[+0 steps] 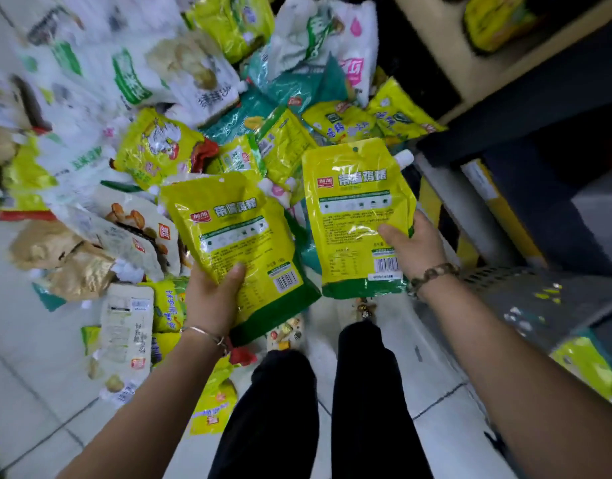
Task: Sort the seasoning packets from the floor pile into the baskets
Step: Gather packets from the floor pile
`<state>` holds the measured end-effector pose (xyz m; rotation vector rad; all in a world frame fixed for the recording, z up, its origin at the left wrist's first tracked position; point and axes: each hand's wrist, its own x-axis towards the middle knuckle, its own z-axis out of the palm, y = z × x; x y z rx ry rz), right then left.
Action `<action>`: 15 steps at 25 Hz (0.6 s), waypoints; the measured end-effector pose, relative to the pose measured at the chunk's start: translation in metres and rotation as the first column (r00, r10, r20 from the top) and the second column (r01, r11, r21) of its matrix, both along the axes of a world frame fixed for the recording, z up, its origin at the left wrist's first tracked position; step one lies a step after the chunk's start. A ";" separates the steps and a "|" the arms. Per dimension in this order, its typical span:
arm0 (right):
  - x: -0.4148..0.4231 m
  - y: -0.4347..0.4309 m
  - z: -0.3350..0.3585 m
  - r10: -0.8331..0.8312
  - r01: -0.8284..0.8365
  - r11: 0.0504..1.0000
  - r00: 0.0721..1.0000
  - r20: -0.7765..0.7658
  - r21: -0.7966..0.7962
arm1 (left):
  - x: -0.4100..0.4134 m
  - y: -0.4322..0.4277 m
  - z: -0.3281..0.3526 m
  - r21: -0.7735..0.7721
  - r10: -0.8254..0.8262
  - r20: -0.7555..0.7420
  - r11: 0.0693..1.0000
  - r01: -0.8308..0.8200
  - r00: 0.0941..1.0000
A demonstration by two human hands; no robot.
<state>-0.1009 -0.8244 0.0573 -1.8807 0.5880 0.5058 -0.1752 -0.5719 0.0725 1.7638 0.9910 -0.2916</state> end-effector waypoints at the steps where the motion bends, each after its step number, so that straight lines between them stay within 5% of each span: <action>1: -0.008 -0.004 0.014 -0.039 0.040 0.999 0.999 0.019 -0.021 | 0.000 -0.002 0.014 -0.001 -0.051 0.015 0.999 0.051 0.999; 6: -0.057 -0.039 0.074 -0.239 0.248 0.963 0.967 0.092 -0.101 | -0.008 -0.026 0.073 -0.007 -0.269 0.083 0.963 0.271 0.959; 15: -0.172 -0.162 0.125 -0.563 0.607 0.753 0.794 0.228 -0.256 | -0.028 -0.147 0.134 -0.080 -0.466 0.216 0.867 0.491 0.858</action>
